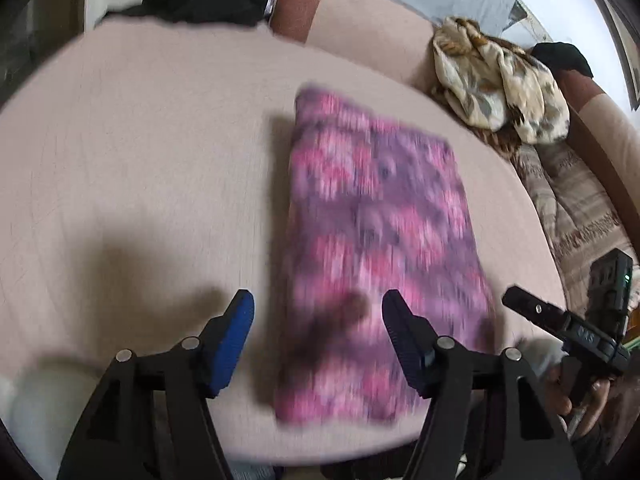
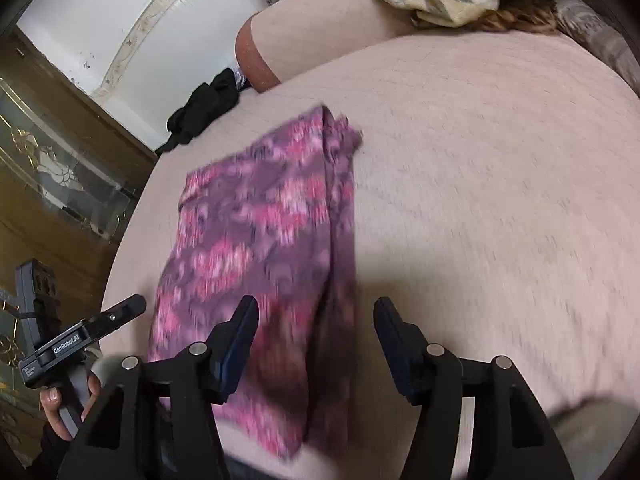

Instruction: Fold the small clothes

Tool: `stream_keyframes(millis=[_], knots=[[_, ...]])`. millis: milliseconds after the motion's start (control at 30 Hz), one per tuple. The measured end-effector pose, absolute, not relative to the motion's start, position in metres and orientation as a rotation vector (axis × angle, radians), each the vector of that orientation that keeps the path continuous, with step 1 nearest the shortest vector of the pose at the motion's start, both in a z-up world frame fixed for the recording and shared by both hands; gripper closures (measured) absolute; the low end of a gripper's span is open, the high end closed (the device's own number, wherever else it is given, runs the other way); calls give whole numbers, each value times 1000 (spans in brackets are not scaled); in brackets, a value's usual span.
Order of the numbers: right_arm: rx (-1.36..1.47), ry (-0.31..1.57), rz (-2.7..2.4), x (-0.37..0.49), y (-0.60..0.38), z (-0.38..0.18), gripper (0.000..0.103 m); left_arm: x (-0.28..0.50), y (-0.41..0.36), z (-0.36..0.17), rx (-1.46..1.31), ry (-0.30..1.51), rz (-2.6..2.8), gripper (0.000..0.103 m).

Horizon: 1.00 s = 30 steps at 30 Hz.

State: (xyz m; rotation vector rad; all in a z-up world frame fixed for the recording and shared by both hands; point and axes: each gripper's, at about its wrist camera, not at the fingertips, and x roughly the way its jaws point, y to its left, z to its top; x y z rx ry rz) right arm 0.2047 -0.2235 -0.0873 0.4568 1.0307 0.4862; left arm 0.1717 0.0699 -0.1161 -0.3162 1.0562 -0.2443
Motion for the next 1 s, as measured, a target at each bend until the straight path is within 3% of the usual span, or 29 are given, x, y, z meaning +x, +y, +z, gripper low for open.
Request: stream_keyframes(millis=[233,267,300,333,367,400,533,700,733,800,833,867,967,1000], knots=[[430,1026,542,171,-209,-83,41,147,79,-120,-389,1023,-223,37],[407,1040,537,169,-204,-85,51,149,77,-124,-382,1035,-227,37],[392,1058,537,170,-200,-88,66,151,73,-127,-374,1056,-234,44],[375,1100,544,171,-193,-95,75,155,68,-130,-359,1082,-242,52],[354,1128,529,171,-190,-100,95,155,63,-134,-333,1115,-247,73],[343,1141,507,170,-191,-103,97,153,59,-134,-317,1118,-254,78],[363,1051,483,156,-202,-87,98,142,53,-126,-263,1079,-252,76],[359,1138,424,167,-202,-109,98,147,54,-137,-254,1135,-217,73],[350,1135,429,166,-200,-108,97,144,57,-134,-274,1127,-224,70],[353,1147,439,162,-200,-108,91,140,66,-134,-325,1123,-231,50],[364,1150,435,161,-202,-110,85,139,70,-133,-353,1117,-227,50],[391,1155,434,159,-206,-111,75,137,74,-131,-377,1106,-232,50],[493,1130,436,151,-223,-107,28,135,81,-125,-421,1069,-249,45],[511,1122,425,148,-228,-106,25,137,81,-126,-425,1070,-247,44]])
